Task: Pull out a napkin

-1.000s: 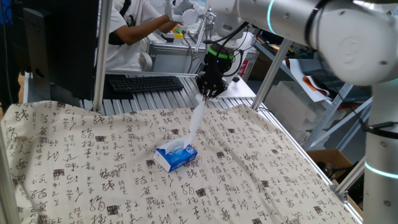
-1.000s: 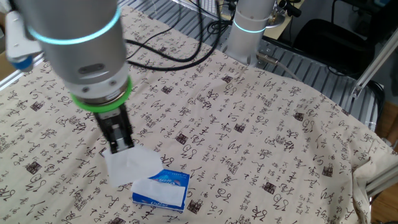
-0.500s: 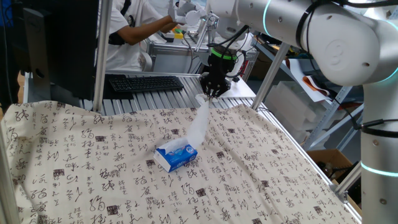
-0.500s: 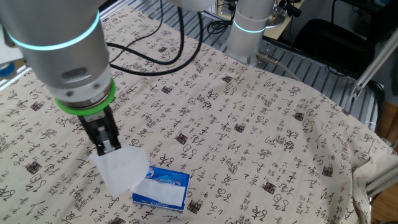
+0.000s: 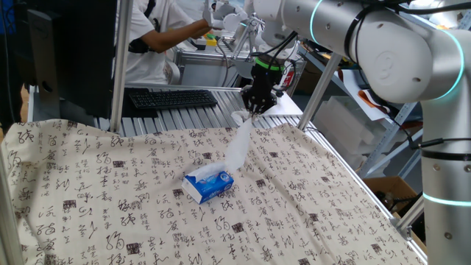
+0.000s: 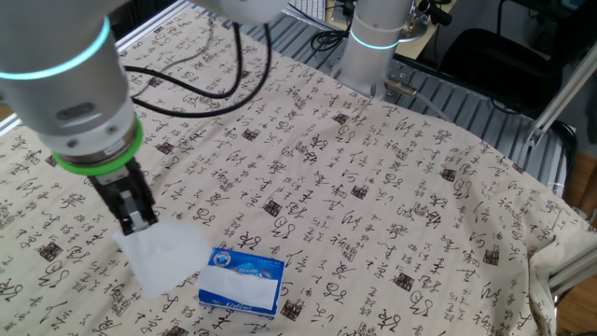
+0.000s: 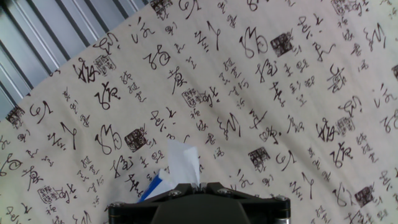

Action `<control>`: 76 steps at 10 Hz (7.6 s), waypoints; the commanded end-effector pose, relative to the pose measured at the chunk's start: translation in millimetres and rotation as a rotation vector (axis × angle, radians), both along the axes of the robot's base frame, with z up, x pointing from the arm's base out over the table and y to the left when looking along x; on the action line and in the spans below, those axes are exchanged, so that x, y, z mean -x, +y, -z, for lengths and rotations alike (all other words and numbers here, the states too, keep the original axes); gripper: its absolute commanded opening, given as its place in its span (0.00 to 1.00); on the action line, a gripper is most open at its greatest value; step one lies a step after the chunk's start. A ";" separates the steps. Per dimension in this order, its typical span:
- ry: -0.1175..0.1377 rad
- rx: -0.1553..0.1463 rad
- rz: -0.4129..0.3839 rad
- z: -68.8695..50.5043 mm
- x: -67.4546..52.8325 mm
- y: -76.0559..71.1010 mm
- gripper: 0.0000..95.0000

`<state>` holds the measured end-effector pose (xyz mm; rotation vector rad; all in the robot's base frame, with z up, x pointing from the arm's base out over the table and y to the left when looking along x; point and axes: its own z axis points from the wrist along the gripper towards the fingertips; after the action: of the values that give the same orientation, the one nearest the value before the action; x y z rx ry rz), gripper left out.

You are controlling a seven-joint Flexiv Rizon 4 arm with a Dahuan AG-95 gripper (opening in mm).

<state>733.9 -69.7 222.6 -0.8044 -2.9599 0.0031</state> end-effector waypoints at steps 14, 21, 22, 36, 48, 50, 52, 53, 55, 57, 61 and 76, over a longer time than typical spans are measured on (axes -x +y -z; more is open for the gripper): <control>0.005 -0.003 -0.017 3.6 -2.6 -7.4 0.00; 0.018 0.004 -0.010 3.8 -2.9 -7.4 0.00; 0.021 0.001 -0.005 3.8 -2.9 -7.4 0.00; 0.009 -0.029 0.155 3.8 -2.9 -7.4 0.00; 0.015 -0.004 0.125 1.7 0.9 -6.5 0.00; 0.007 -0.027 0.129 3.3 -0.5 -6.4 0.00; 0.005 -0.029 0.125 6.9 -5.4 -8.1 0.00; 0.002 -0.031 0.123 10.3 -9.8 -10.0 0.00; -0.001 -0.028 0.114 16.5 -17.8 -14.5 0.00; -0.005 -0.029 0.105 19.8 -27.5 -21.7 0.00; -0.004 -0.028 0.087 22.9 -41.2 -34.3 0.00; 0.004 -0.012 0.095 90.9 -56.3 -36.4 0.00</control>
<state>790.3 -105.4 129.8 -0.9435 -2.9145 -0.0170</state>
